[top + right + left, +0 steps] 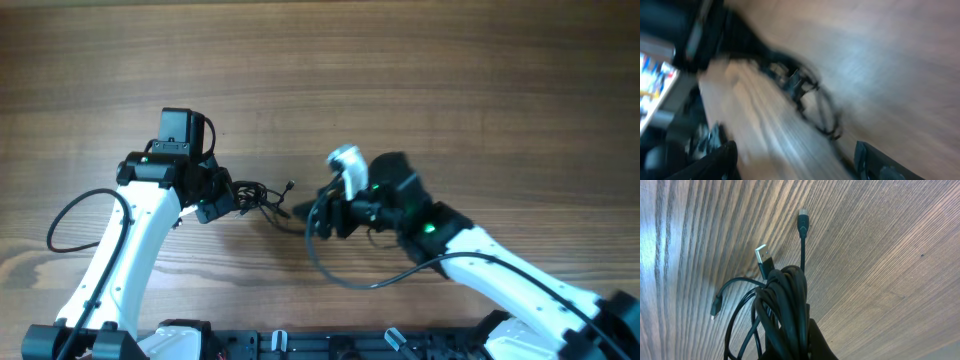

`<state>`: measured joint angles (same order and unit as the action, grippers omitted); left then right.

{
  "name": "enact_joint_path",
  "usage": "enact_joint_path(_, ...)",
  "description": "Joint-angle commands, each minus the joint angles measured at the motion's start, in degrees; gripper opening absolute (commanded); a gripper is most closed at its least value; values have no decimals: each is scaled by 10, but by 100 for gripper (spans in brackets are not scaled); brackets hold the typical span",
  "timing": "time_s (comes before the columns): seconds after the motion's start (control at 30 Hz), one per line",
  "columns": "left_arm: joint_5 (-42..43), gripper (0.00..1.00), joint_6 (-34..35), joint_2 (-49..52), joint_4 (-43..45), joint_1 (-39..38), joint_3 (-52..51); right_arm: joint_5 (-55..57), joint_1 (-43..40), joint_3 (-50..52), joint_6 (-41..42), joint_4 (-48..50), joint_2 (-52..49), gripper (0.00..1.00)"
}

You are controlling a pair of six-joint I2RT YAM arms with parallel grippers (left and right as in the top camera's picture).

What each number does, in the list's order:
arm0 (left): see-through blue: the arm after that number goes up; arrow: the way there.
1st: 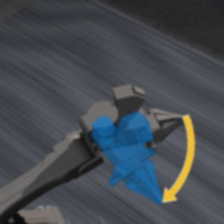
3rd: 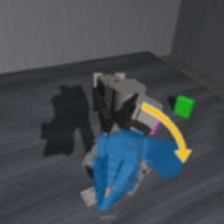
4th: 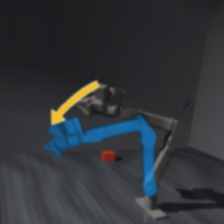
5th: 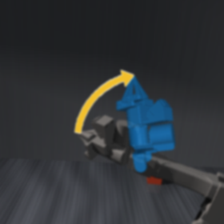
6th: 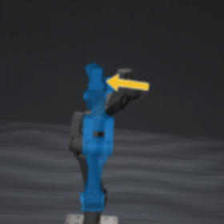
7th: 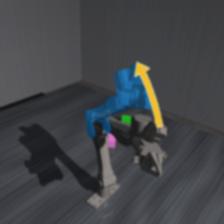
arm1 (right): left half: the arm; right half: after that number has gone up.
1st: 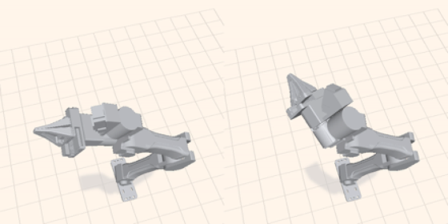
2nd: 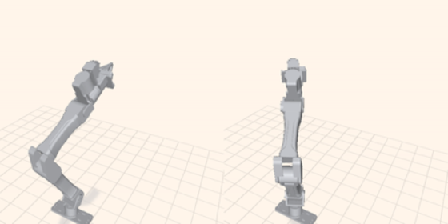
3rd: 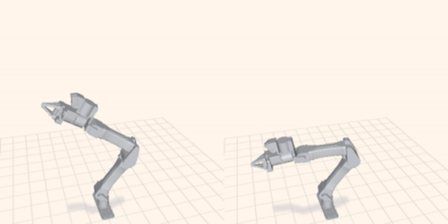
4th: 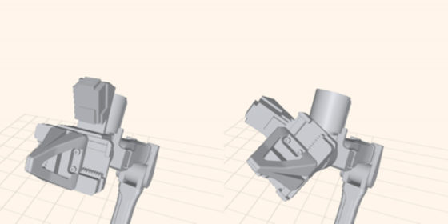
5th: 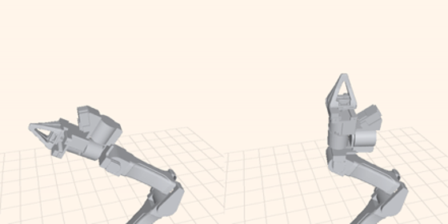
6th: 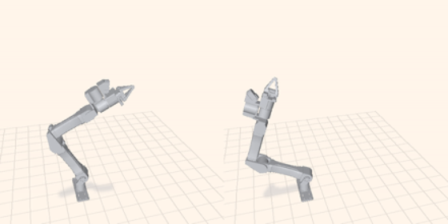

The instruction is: Untangle cables

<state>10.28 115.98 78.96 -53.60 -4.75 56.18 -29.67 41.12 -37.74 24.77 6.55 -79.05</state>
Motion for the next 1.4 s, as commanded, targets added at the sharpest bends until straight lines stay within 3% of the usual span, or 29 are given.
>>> enact_joint_path(0.0, -7, 4, 88, 3, 0, 1, -3, -16, 44, -2, -40, 25, -57, 79)
enact_joint_path(0.07, 10, 4, 89, 3, 4, 1, -3, 39, 59, -2, -29, 49, -89, 86)
enact_joint_path(0.23, 77, 4, 90, 3, 6, 1, -3, 135, 66, -2, -3, 174, -161, 86)
enact_joint_path(0.33, 119, 4, 90, 3, 6, 1, -3, 168, 66, -2, -8, 198, -185, 59)
enact_joint_path(0.37, 127, 4, 90, 3, 6, 1, -3, 168, 66, -2, -8, 198, -186, 40)
enact_joint_path(0.4, 129, 4, 90, 3, 6, 1, -3, 164, 66, -2, -6, 198, -184, 12)
enact_joint_path(0.43, 128, 4, 90, 3, 6, 1, -3, 150, 66, -2, -2, 198, -179, 4)
enact_joint_path(0.6, 102, 4, 90, 3, 83, 2, -3, 98, 51, -2, 11, 147, -90, 4)
enact_joint_path(0.83, 74, 4, 90, 3, 147, 2, -3, 170, -37, -2, 9, -119, 103, 4)
enact_joint_path(1.03, 75, 4, 87, 3, 146, 1, -3, 247, -74, -2, 26, -193, 228, 5)
enact_joint_path(1.07, 78, 4, 87, 3, 146, 0, -3, 273, -73, -2, 42, -201, 238, 10)
enact_joint_path(1.13, 89, 4, 86, 3, 146, 0, -3, 326, -73, -2, 80, -224, 255, 43)
enact_joint_path(1.17, 100, 4, 64, 3, 149, 0, -3, 343, -73, -2, 101, -238, 257, 68)
enact_joint_path(1.23, 125, 4, 9, 3, 164, 0, -3, 344, -73, -2, 120, -255, 250, 100)
enact_joint_path(1.3, 155, 4, -121, 3, 195, 0, -3, 344, -73, -2, 169, -267, 236, 100)
enact_joint_path(1.37, 196, 4, -321, 3, 238, 0, -3, 334, -73, -2, 235, -267, 216, 100)
